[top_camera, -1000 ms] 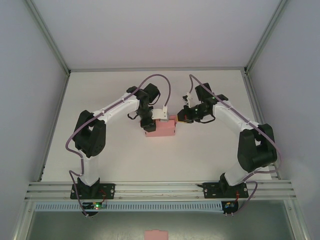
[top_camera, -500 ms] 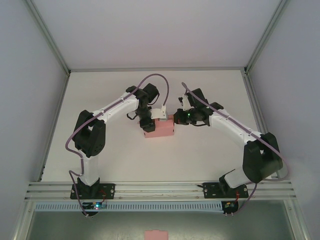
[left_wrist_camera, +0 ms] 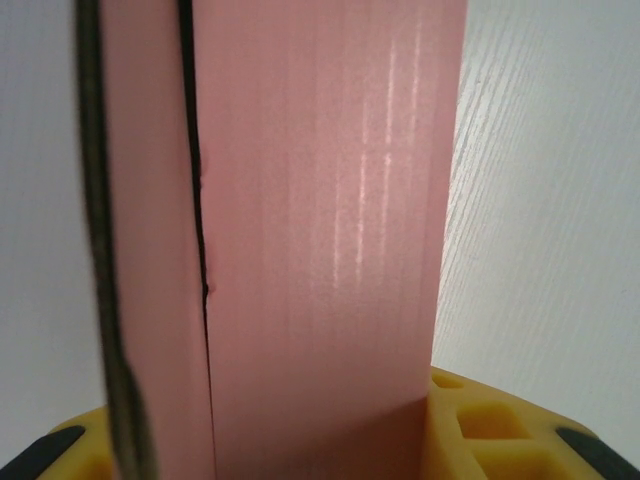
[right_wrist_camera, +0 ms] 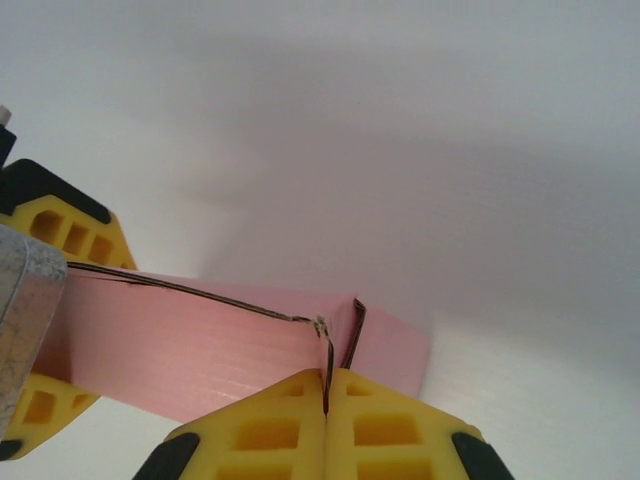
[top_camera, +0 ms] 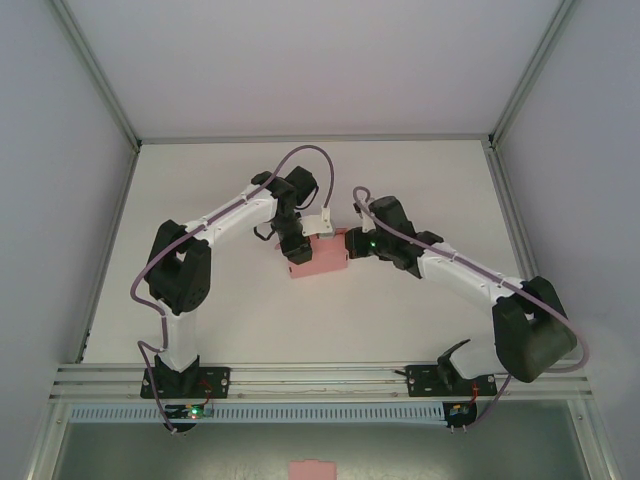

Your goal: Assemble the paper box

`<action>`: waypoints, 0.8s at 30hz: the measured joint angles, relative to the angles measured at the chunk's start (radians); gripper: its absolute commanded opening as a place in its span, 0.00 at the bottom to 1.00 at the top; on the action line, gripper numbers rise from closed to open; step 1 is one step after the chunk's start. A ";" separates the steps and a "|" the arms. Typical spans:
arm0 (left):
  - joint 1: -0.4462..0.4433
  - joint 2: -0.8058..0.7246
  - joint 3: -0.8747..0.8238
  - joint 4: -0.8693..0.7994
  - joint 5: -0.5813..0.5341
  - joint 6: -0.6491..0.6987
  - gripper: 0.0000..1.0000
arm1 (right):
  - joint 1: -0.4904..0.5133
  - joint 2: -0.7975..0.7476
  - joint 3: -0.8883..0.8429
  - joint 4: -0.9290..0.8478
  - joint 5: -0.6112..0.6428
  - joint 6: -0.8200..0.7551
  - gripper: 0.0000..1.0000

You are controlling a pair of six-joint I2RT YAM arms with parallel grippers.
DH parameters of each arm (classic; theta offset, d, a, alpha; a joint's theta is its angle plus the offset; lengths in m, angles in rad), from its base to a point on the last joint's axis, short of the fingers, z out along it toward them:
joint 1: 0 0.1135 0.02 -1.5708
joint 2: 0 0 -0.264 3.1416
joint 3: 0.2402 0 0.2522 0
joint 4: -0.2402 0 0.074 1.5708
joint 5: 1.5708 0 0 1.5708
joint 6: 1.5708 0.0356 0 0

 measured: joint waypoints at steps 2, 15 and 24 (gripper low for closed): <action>0.000 -0.002 0.000 0.003 -0.001 -0.015 0.46 | 0.022 -0.002 -0.007 0.017 0.055 -0.006 0.00; -0.002 -0.134 -0.003 0.079 -0.048 -0.173 0.87 | 0.112 -0.036 -0.042 0.030 0.262 0.083 0.00; -0.002 -0.379 -0.201 0.126 -0.217 -0.325 0.64 | 0.119 -0.006 0.008 -0.018 0.274 0.134 0.00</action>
